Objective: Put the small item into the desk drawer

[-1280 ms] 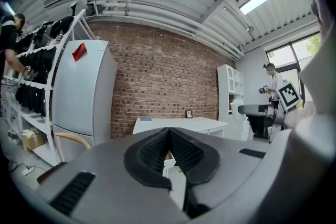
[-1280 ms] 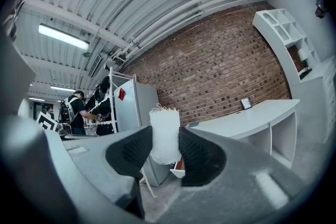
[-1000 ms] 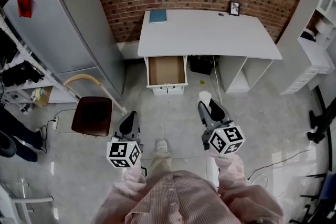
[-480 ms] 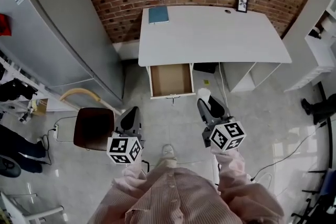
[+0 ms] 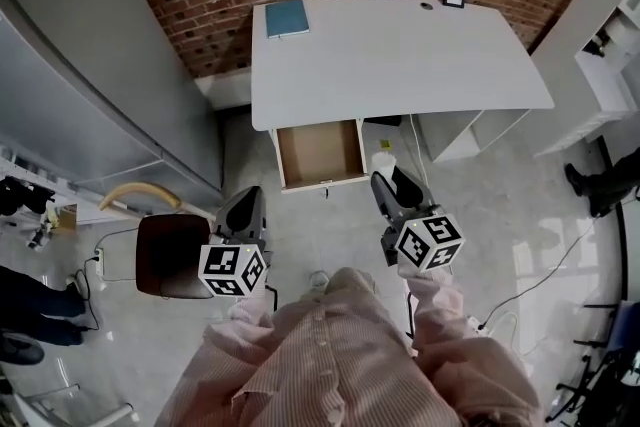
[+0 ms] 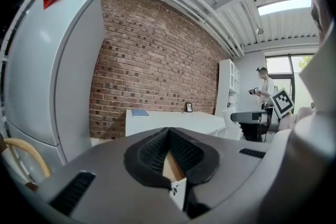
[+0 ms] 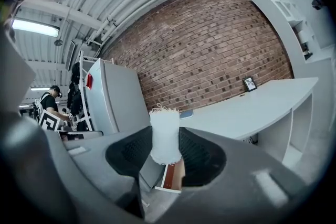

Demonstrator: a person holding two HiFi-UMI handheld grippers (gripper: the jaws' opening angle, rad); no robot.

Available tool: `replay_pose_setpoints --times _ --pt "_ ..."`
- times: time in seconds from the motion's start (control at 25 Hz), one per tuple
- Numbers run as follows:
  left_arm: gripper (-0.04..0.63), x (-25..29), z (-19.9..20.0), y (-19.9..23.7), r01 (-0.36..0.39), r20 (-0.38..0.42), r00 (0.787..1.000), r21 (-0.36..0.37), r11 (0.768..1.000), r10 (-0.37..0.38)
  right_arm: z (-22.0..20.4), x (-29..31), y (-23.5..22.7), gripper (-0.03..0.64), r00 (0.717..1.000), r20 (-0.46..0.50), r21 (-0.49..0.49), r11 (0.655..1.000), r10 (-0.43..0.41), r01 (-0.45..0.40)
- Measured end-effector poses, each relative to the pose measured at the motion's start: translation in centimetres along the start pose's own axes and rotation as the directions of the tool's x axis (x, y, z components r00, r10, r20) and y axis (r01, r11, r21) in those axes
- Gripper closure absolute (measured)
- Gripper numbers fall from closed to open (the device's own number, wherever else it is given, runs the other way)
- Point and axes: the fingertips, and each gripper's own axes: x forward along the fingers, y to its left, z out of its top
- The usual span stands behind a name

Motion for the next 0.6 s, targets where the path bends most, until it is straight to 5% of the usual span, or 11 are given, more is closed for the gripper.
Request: replay_pose_setpoints --times 0.6 --pt "0.597 4.4 -2.0 2.8 -0.009 -0.057 0.998 -0.095 0.995 0.004 -3.2 5.6 -1.5 0.457 0.990 -0.136 -0.049 0.998 0.021 -0.028"
